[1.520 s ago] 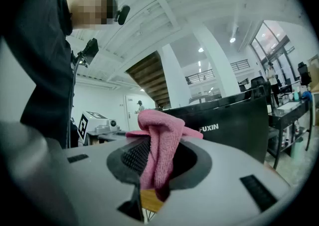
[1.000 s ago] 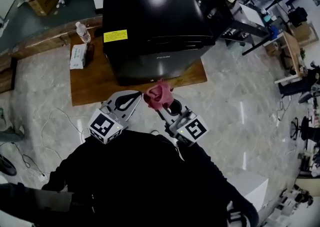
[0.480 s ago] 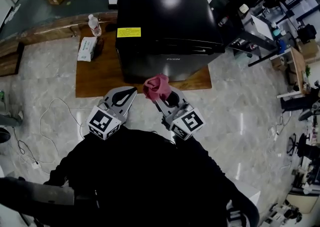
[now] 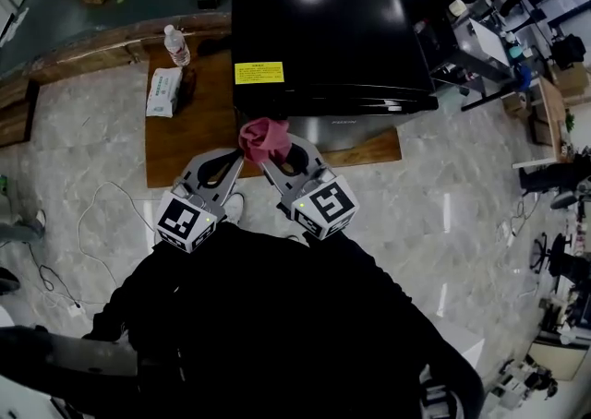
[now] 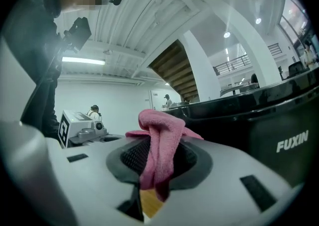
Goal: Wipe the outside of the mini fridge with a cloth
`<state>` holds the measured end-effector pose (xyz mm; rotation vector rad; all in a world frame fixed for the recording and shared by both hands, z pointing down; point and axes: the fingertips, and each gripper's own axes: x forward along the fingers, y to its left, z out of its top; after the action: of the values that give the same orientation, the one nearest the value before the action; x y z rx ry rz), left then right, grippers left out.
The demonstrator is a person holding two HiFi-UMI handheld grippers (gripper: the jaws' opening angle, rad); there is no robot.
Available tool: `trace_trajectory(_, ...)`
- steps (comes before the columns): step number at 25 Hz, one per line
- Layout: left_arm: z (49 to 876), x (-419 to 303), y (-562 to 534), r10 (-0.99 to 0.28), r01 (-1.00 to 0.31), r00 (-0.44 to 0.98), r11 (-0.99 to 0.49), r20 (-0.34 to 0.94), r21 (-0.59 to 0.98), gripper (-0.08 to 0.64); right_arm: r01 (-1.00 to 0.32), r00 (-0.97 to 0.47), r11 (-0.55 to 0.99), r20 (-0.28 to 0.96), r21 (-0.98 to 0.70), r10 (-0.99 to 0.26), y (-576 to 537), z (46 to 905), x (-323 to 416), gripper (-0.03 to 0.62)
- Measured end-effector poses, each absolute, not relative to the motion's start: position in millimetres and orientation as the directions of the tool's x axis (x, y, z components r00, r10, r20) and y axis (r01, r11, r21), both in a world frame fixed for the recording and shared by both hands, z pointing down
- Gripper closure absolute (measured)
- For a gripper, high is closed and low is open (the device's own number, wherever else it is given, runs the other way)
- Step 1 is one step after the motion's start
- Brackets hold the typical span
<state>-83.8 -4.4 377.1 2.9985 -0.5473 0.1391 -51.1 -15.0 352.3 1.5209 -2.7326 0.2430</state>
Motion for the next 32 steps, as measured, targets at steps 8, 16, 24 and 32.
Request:
trace_trajectory(8, 392, -92, -26, -0.158, -0.169, 0.984, -0.975, 0.082, 0.147, 0.558, -0.912, -0.404, 0.393, 0.094, -0.117, -0.910, -46, 364, -61, 0.503)
trace_trajectory(16, 392, -48, -19, 0.033, 0.020, 0.996, -0.987, 0.082, 0.159, 0.558, -0.964, -0.239, 0.227, 0.079, -0.138, -0.968, -40, 369, -11, 0.506)
trace_trajectory(24, 389, 25, 9, 0.006, -0.007, 0.996, -0.988, 0.085, 0.157, 0.558, -0.958, -0.241, 0.226, 0.068, -0.175, -0.968, -11, 373, 67, 0.506)
trace_trajectory(32, 380, 115, 38, -0.094, -0.105, 0.992, -0.986, 0.088, 0.133, 0.558, -0.942, -0.279, 0.264, 0.046, -0.209, -0.959, 20, 370, 166, 0.506)
